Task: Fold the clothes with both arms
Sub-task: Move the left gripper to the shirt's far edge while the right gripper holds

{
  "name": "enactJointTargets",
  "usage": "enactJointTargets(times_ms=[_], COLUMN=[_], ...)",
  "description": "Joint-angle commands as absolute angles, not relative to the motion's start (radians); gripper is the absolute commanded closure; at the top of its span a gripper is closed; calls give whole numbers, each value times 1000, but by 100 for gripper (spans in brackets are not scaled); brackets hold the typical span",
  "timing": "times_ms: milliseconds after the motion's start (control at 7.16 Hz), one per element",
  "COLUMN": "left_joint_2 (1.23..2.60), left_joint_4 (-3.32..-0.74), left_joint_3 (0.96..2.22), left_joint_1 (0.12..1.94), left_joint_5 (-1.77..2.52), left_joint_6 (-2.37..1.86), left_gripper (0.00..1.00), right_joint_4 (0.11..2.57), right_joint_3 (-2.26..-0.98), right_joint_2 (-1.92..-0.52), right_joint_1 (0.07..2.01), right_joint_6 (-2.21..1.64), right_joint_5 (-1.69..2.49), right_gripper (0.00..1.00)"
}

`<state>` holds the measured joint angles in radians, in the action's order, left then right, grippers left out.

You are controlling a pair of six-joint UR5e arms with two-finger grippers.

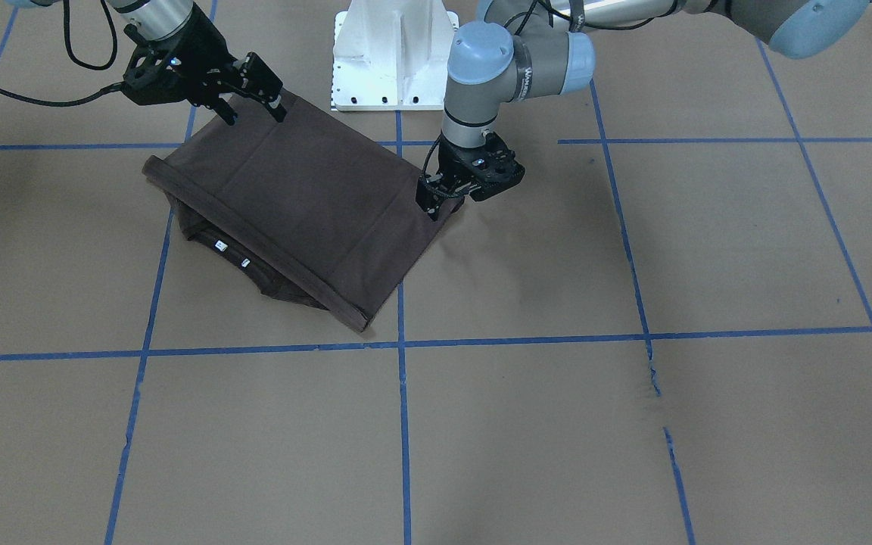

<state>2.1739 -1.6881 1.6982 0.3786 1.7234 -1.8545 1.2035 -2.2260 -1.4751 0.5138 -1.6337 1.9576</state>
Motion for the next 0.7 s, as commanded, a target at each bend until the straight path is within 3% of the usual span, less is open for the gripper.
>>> enactJointTargets(times_ms=[0,140,279,559], left_joint_2=[2166,2163,2161,2155], left_joint_4=[-1687,-1687,-1687,-1689], left_joint_3=[1694,1694,1694,1695], left_joint_1=[350,348,347,335], left_joint_5=[1721,1721,1721,1706], left_joint_6=[-1867,-1884,-1887,-1893], left_gripper=[9,13,26,91], right_joint_4=[1204,1206,1207,1207], right_joint_3=[-2226,-2226,-2226,-2226], right_joint_2=[-1471,-1471,-1471,-1471], right_joint_1=[518,520,523,528], right_joint_6=[-1634,-1634,-1634,-1634], right_joint_5=[1960,1960,1960,1963], right_gripper=[0,0,0,0])
